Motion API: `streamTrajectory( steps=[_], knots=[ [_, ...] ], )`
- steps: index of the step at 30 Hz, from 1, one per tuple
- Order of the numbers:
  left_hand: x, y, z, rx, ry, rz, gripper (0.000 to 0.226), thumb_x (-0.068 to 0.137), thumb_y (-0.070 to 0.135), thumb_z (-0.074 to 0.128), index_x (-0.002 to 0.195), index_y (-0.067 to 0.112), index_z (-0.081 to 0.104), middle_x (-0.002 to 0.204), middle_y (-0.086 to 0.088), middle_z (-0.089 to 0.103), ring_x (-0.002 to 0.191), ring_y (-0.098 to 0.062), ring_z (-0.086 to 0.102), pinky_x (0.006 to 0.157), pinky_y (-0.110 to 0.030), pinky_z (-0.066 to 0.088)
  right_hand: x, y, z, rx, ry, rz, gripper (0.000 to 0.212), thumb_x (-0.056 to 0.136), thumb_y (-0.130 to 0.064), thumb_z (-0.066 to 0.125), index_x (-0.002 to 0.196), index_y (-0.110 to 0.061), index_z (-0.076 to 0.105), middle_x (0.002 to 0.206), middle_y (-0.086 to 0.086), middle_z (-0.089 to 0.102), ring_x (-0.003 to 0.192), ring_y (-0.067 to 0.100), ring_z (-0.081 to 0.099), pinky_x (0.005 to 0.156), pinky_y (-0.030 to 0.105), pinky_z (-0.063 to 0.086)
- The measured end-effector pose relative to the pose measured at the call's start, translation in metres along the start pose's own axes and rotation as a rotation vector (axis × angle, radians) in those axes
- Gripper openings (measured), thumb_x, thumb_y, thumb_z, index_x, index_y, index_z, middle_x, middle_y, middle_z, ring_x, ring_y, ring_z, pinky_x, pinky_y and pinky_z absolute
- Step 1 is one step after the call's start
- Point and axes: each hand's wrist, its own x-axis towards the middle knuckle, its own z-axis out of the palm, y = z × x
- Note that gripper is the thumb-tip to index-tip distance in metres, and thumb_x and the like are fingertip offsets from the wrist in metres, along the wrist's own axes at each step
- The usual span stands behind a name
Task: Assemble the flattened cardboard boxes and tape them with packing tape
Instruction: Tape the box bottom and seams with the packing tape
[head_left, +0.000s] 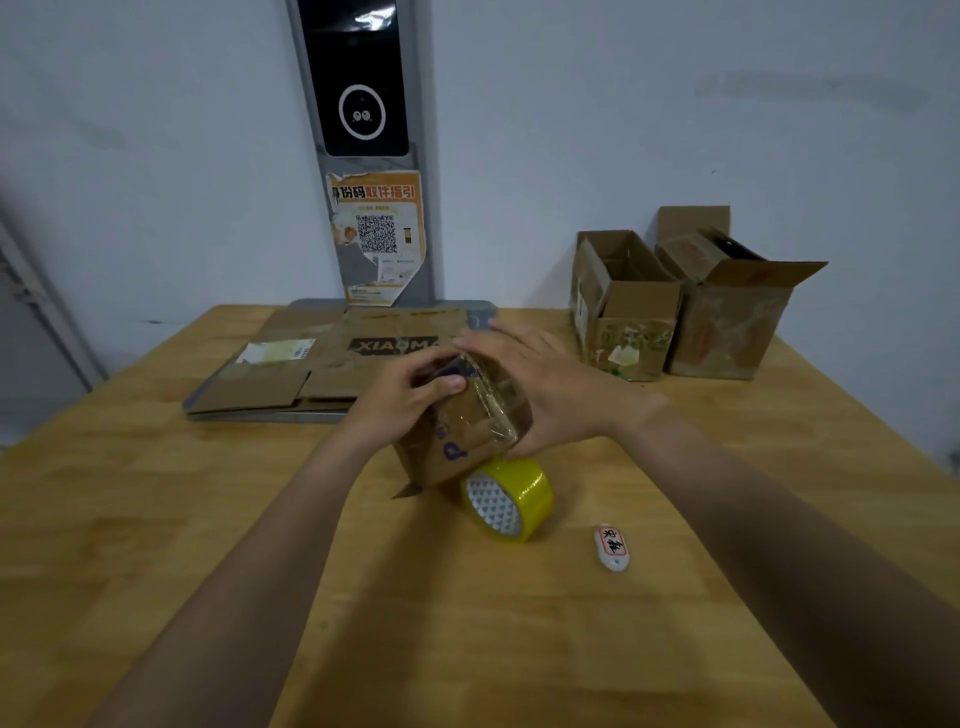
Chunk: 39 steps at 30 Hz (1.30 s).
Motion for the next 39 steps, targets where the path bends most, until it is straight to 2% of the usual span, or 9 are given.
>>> streamTrajectory(
  steps=[5, 8, 10, 14, 19, 23, 26, 31, 39],
  knots=[
    [0.018, 0.023, -0.002, 0.04, 0.247, -0.019, 0.029, 0.092, 0.019, 0.076, 0.118, 0.029, 0.069, 0.105, 0.022, 0.072, 0.106, 0.003, 0.066, 0.095, -0.028, 0.053, 0.003, 0.007, -0.007, 0.081, 0.17, 0.047, 0.095, 0.066, -0.052, 0.084, 0.147, -0.038, 0.037, 0.139, -0.002, 0.045, 0.13, 0.02, 0.042, 0.112, 0.043, 0.035],
    [0.02, 0.053, -0.002, 0.217, 0.445, 0.004, 0.013, 0.093, 0.029, 0.071, 0.1, 0.039, 0.065, 0.099, 0.023, 0.064, 0.091, 0.013, 0.059, 0.076, -0.025, 0.05, -0.004, 0.015, -0.022, 0.175, 0.318, 0.319, 0.076, 0.064, -0.063, 0.079, 0.133, -0.048, 0.051, 0.126, -0.002, 0.045, 0.122, 0.019, 0.044, 0.109, 0.047, 0.042],
    [0.016, 0.074, 0.004, 0.204, 0.376, -0.048, 0.011, 0.089, 0.047, 0.069, 0.091, 0.039, 0.061, 0.09, 0.017, 0.063, 0.082, 0.009, 0.059, 0.063, -0.026, 0.042, -0.011, 0.019, -0.029, 0.211, 0.436, 0.484, 0.071, 0.062, -0.069, 0.074, 0.127, -0.049, 0.055, 0.123, -0.002, 0.047, 0.12, 0.022, 0.047, 0.105, 0.046, 0.045],
    [0.007, 0.097, 0.038, 0.25, 0.074, -0.207, 0.058, 0.073, 0.08, 0.058, 0.11, 0.036, 0.05, 0.098, 0.015, 0.059, 0.089, -0.008, 0.061, 0.067, -0.034, 0.048, -0.025, 0.025, -0.028, 0.219, 0.565, 0.713, 0.07, 0.06, -0.075, 0.071, 0.124, -0.05, 0.056, 0.121, -0.002, 0.05, 0.117, 0.025, 0.052, 0.095, 0.041, 0.05],
    [0.001, 0.095, 0.073, 0.26, -0.071, -0.165, 0.05, 0.094, 0.045, 0.062, 0.135, 0.029, 0.039, 0.092, 0.014, 0.064, 0.08, -0.008, 0.072, 0.062, -0.034, 0.056, -0.059, 0.031, -0.002, 0.307, 0.54, 0.78, 0.067, 0.063, -0.074, 0.074, 0.124, -0.05, 0.058, 0.125, -0.005, 0.049, 0.114, 0.014, 0.054, 0.082, 0.023, 0.044],
    [0.002, 0.094, 0.083, 0.168, -0.216, -0.206, 0.05, 0.089, 0.042, 0.063, 0.133, 0.031, 0.042, 0.093, 0.008, 0.072, 0.068, -0.011, 0.075, 0.07, -0.046, 0.064, -0.086, 0.032, 0.022, 0.356, 0.473, 0.685, 0.052, 0.088, -0.058, 0.069, 0.138, -0.054, 0.052, 0.165, -0.002, 0.017, 0.153, 0.024, 0.022, 0.118, 0.043, 0.033],
    [0.006, 0.096, 0.091, 0.259, -0.209, -0.18, 0.047, 0.084, 0.051, 0.06, 0.125, 0.032, 0.048, 0.074, 0.009, 0.072, 0.057, 0.0, 0.07, 0.07, -0.045, 0.063, -0.09, 0.033, 0.026, 0.132, 0.464, 0.584, 0.051, 0.094, -0.067, 0.048, 0.143, -0.054, 0.046, 0.169, -0.016, 0.001, 0.157, 0.019, 0.004, 0.12, 0.052, 0.018],
    [0.014, 0.095, 0.099, 0.333, -0.195, -0.206, 0.037, 0.089, 0.049, 0.059, 0.119, 0.03, 0.05, 0.083, 0.009, 0.071, 0.056, -0.006, 0.072, 0.057, -0.035, 0.057, -0.077, 0.027, 0.029, 0.216, 0.622, 0.659, 0.049, 0.094, -0.065, 0.049, 0.13, -0.037, 0.066, 0.143, -0.01, 0.056, 0.146, 0.017, 0.025, 0.117, 0.048, 0.031],
    [0.027, 0.09, 0.09, 0.297, -0.384, -0.316, 0.015, 0.101, 0.047, 0.048, 0.108, 0.033, 0.048, 0.067, 0.007, 0.076, 0.055, -0.015, 0.074, 0.046, -0.024, 0.051, -0.071, 0.027, 0.038, -0.157, 0.621, 0.569, 0.044, 0.1, -0.041, 0.055, 0.126, -0.01, 0.071, 0.13, 0.012, 0.066, 0.134, 0.044, 0.047, 0.116, 0.05, 0.034]
  ],
)
